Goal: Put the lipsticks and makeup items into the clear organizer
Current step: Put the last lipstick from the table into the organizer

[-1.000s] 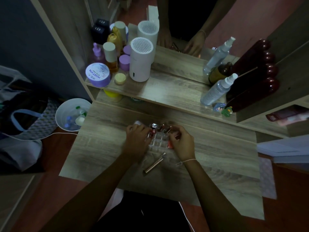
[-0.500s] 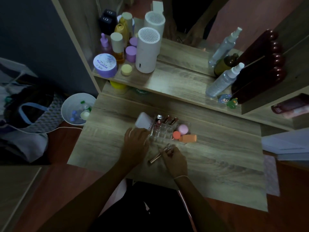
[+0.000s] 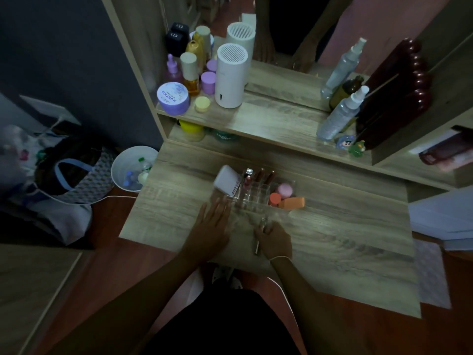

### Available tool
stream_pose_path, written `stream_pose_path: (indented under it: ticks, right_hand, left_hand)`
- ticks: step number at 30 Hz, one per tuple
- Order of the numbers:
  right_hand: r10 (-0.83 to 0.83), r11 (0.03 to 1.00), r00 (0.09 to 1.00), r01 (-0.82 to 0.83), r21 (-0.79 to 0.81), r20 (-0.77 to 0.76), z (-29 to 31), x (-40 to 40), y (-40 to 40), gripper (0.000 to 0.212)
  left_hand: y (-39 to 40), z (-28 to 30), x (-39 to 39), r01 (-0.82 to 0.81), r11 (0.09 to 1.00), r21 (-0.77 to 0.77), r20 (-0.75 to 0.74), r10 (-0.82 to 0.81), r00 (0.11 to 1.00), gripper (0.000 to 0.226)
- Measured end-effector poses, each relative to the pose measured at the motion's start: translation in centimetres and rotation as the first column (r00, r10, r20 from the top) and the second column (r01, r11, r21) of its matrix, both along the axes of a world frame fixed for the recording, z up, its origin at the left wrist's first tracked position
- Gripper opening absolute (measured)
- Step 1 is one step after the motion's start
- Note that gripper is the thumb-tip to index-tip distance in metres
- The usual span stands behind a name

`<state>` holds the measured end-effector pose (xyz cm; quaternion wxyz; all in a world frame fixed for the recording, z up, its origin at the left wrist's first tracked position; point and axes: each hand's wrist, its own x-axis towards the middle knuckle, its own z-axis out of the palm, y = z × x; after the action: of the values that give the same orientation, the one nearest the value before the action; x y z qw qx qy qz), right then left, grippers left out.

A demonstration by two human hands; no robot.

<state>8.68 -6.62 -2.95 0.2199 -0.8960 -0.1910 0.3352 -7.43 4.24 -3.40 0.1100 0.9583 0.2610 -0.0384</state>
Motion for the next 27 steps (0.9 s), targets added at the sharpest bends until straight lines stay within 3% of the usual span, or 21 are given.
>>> stream_pose_path:
  ticks: [3, 7, 13, 17, 21, 27]
  right_hand:
    - [-0.019, 0.999, 0.999, 0.020, 0.033, -0.034, 0.4, 0.5, -1.2, 0.031]
    - [-0.038, 0.978, 0.999, 0.041, 0.204, -0.016, 1.7, 1.2, -1.6, 0.019]
    - [-0.111, 0.871, 0.985, 0.033, 0.491, 0.130, 4.7, 2.1, 0.8, 0.024]
    - [-0.105, 0.800, 0.978, -0.023, 0.599, 0.178, 5.3, 2.4, 3.0, 0.022]
    - [-0.035, 0.805, 0.978, -0.093, 0.586, 0.205, 4.1, 2.8, 4.2, 0.026]
    - [-0.039, 0.829, 0.969, -0.106, 0.549, 0.246, 2.2, 2.7, 5.1, 0.020]
  left_hand:
    - [-0.5, 0.3, 0.1, 0.026, 1.000, 0.013, -0.030, -0.025, 0.999, 0.080]
    - [-0.6, 0.5, 0.6, 0.060, 0.997, 0.049, -0.055, -0.058, 0.997, 0.078]
    - [-0.3, 0.9, 1.4, 0.069, 0.991, 0.118, -0.076, -0.060, 0.995, 0.070]
    - [-0.2, 0.5, 1.3, 0.043, 0.990, 0.132, -0.127, -0.026, 0.992, 0.069]
    - [0.0, -0.9, 0.6, 0.002, 0.999, 0.051, -0.212, 0.009, 0.977, 0.066]
    - [-0.2, -1.3, 0.4, 0.020, 0.998, 0.058, -0.141, -0.012, 0.990, 0.065]
